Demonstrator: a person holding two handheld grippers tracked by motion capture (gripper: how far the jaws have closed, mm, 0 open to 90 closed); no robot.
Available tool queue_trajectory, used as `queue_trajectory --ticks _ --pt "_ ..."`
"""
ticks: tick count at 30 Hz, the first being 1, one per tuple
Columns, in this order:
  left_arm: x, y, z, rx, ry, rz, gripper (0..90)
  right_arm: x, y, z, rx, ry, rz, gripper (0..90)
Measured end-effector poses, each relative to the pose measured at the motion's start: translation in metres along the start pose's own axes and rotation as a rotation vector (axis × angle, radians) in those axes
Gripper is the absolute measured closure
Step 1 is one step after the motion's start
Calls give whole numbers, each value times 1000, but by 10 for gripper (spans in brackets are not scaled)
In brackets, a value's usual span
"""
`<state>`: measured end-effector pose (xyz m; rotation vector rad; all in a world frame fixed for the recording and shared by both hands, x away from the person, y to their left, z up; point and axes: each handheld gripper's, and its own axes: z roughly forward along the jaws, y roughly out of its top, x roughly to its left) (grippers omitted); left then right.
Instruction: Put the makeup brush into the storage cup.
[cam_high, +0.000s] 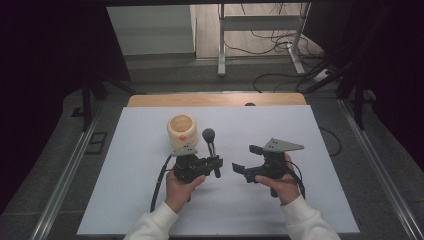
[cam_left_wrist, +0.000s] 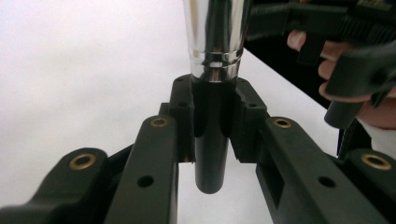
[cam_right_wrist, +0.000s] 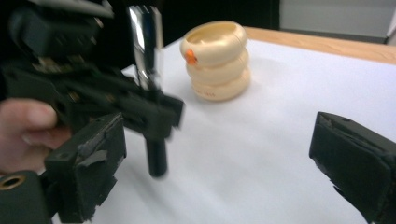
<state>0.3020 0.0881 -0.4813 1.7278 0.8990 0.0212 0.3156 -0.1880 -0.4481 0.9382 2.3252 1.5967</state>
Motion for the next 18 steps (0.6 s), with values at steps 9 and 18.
queue_trajectory --ticks 9,18 --pt "5 7 -14 -27 17 14 741 -12 -13 -9 46 -71 10 23" --pt "9 11 -19 -51 11 -7 741 -28 -30 -27 55 -127 35 52"
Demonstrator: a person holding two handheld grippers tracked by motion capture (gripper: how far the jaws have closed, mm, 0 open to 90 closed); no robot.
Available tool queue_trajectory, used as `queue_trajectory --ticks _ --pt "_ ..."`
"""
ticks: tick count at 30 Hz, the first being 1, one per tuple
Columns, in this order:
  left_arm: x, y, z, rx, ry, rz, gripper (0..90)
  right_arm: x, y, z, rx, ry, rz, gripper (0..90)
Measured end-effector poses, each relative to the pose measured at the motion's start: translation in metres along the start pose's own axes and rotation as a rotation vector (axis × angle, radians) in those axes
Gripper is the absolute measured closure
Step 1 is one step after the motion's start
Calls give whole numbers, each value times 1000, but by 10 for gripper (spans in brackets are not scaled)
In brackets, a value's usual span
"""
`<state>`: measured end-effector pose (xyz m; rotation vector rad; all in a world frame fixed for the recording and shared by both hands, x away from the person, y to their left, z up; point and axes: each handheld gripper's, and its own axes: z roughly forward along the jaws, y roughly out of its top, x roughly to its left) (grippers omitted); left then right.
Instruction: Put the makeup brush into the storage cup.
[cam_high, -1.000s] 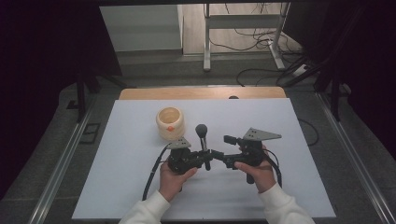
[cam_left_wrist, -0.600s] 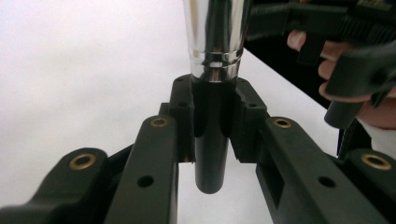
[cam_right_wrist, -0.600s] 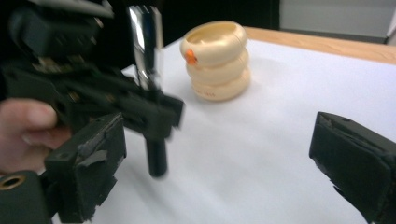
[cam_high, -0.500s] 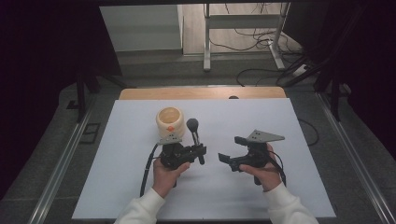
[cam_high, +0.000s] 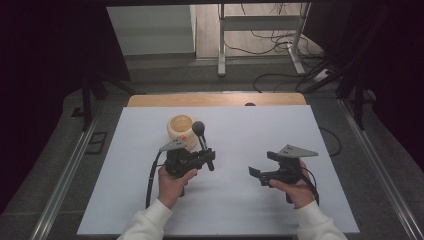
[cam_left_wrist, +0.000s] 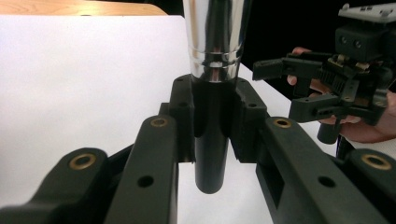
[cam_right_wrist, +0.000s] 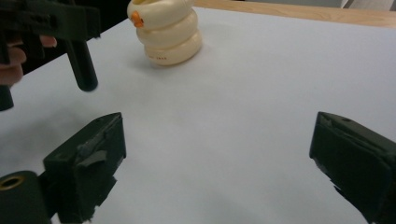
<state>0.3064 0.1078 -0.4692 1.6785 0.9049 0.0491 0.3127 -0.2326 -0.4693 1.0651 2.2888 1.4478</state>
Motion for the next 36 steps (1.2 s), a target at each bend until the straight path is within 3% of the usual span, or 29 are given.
queue_trajectory --ticks 5,11,15,23,36 --pt "3 2 -2 -2 13 7 741 -8 -11 -7 9 -28 4 58" --pt "4 5 -6 -5 21 25 741 -11 -24 -9 40 -75 -24 61" --pt "5 6 -8 -8 24 24 741 -14 -30 -12 47 -83 -16 71" --pt "8 9 -14 -32 36 21 741 -18 -43 -21 63 -109 -44 83" --pt "16 19 -17 -43 43 35 741 -22 -47 -20 68 -130 -44 87"
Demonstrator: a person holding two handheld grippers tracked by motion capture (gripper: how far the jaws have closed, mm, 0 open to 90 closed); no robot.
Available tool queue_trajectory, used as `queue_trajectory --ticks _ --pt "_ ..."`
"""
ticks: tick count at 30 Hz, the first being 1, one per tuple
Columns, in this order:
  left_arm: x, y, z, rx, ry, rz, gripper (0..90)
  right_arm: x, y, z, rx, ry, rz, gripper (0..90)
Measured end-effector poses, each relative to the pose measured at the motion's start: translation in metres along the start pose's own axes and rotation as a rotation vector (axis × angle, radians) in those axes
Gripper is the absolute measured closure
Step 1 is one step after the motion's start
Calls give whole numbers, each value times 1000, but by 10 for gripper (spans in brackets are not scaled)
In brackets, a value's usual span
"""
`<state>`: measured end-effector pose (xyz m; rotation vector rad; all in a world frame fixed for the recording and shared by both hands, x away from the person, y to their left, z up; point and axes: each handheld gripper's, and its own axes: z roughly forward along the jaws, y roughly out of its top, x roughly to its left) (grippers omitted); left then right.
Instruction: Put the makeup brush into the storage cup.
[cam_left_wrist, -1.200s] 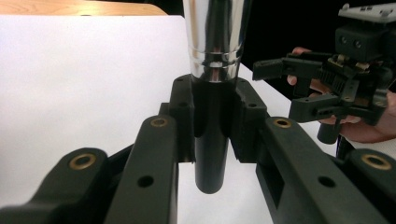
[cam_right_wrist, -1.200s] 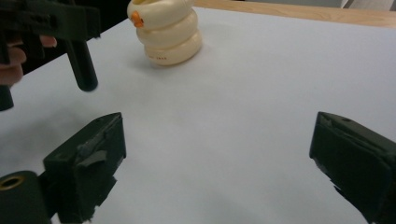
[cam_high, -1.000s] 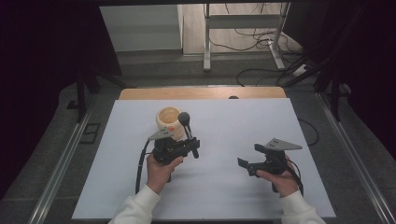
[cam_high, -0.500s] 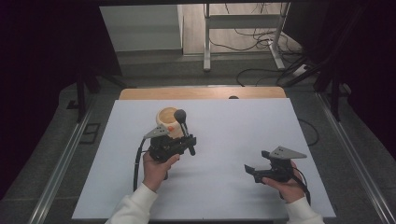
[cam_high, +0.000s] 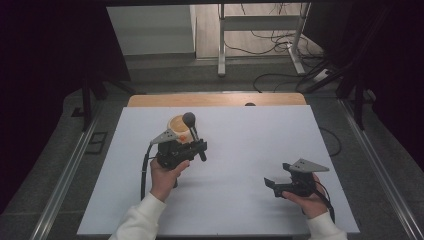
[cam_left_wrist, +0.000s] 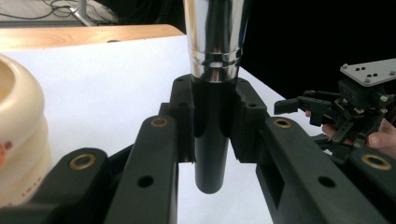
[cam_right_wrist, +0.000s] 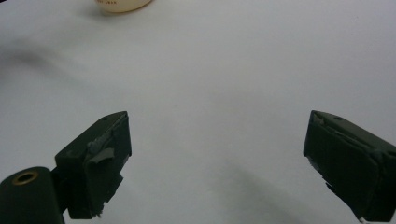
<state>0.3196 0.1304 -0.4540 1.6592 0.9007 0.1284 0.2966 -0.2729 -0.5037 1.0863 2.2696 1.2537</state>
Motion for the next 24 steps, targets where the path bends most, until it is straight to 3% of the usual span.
queue_trajectory --ticks 12,24 --pt "6 8 -4 -13 5 25 741 -2 0 4 11 -5 -1 86" --pt "16 20 -14 -52 17 17 741 -2 0 5 17 -12 -1 82"
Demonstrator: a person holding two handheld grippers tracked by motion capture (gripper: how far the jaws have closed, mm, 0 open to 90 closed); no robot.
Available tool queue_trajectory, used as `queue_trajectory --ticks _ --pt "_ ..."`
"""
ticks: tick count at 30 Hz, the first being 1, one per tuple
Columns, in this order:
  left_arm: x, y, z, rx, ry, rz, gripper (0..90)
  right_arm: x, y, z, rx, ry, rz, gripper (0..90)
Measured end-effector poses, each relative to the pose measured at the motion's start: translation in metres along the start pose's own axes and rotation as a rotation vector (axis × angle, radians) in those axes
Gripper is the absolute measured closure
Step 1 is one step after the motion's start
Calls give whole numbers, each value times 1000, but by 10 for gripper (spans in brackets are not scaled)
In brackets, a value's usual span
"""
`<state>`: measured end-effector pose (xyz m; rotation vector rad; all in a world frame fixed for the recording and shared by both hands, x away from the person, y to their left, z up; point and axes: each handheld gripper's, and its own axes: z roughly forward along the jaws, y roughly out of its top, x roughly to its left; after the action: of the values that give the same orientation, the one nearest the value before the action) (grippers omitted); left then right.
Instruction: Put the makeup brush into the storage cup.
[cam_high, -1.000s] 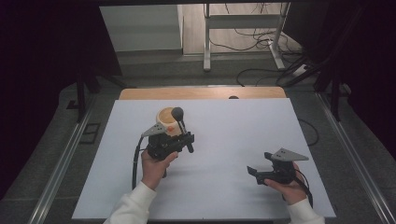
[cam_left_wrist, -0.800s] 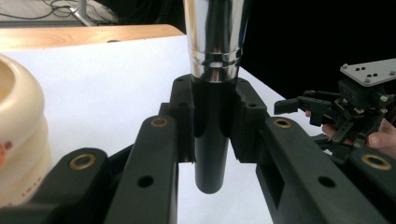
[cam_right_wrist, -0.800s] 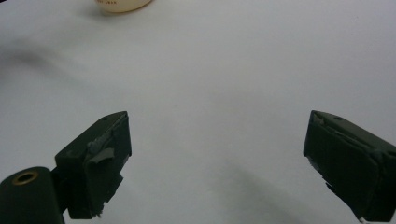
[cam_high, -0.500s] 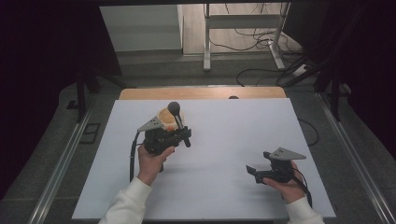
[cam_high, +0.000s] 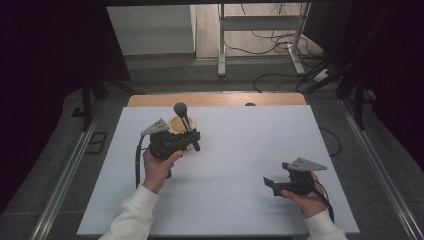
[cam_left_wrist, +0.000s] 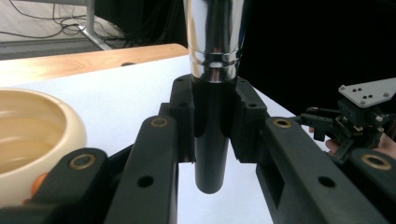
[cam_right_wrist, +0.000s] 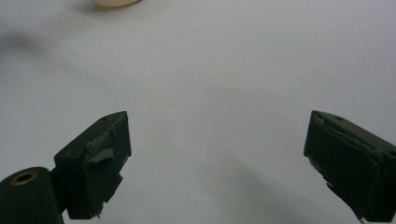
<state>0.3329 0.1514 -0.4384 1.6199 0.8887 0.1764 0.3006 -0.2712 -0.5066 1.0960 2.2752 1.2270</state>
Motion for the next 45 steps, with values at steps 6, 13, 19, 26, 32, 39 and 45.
queue_trajectory --ticks 6,13,19,26,32,39,45 --pt "1 5 -6 -11 13 8 741 -1 1 -4 -19 2 15 81" --pt "0 16 -3 14 48 31 741 -2 1 -5 -19 7 17 81" --pt "3 21 -3 18 56 27 741 -2 1 -4 -17 9 16 80" --pt "16 26 -4 10 78 2 741 -1 1 -4 -18 19 22 80" --pt "26 29 -3 22 104 -4 740 -2 1 -3 -13 8 21 80" --pt "34 35 0 12 149 17 741 -1 1 -2 -8 6 12 80" --pt "41 39 6 21 168 11 740 -2 1 -2 -7 5 12 80"
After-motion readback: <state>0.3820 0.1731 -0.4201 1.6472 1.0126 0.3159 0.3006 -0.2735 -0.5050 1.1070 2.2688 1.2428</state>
